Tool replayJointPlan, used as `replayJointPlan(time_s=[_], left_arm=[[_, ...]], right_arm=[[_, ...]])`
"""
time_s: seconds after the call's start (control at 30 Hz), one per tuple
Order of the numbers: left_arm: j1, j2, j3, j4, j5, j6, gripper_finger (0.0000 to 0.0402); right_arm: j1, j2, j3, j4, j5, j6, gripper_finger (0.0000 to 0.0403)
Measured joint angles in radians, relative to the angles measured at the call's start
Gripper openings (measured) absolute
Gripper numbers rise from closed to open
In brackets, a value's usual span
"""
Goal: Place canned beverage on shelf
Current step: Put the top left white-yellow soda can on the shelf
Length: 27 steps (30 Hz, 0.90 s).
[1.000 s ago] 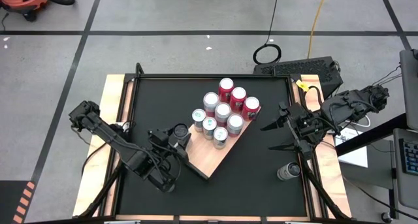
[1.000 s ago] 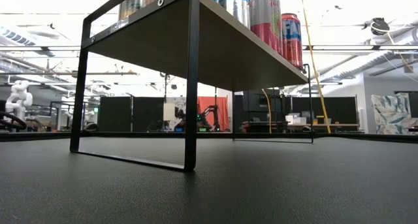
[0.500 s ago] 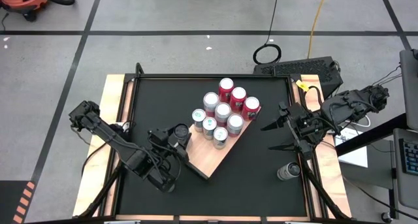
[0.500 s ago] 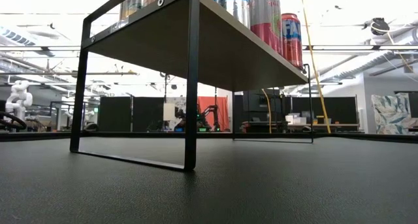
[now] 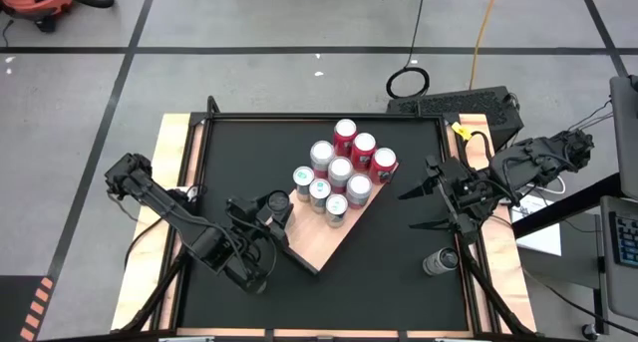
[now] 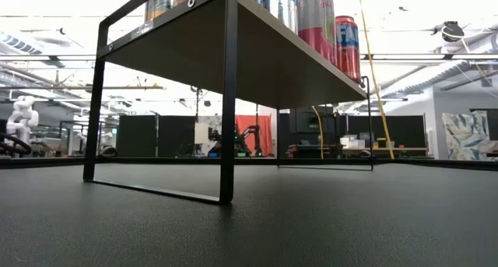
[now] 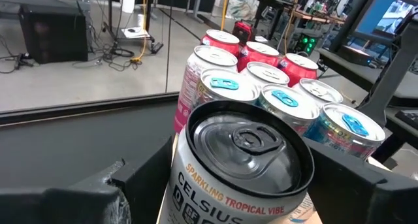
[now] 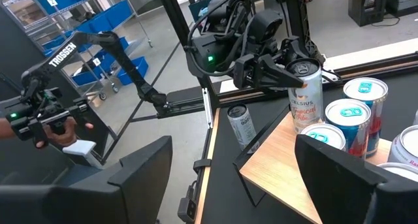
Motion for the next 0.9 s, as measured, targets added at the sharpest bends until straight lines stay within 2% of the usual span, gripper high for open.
replayJointPlan(time_s=[0.47,0.73,0.9], left_arm=[[0.0,-0.075,0.0,0.039,0.035,0.011,0.0313],[0.0,-0.098,0.0,0.194,0.091,0.212,0.0313],[0.0,-0.098,0.0,0.2,0.124,0.211,0.0313]], right_arm=[[0.0,0.0,0.0,0.0,0.0,0.0,0.0302],[0.0,0.0,0.0,0.0,0.002,-0.002,0.0302],[0.0,0.0,0.0,0.0,0.022,-0.003,0.0302]])
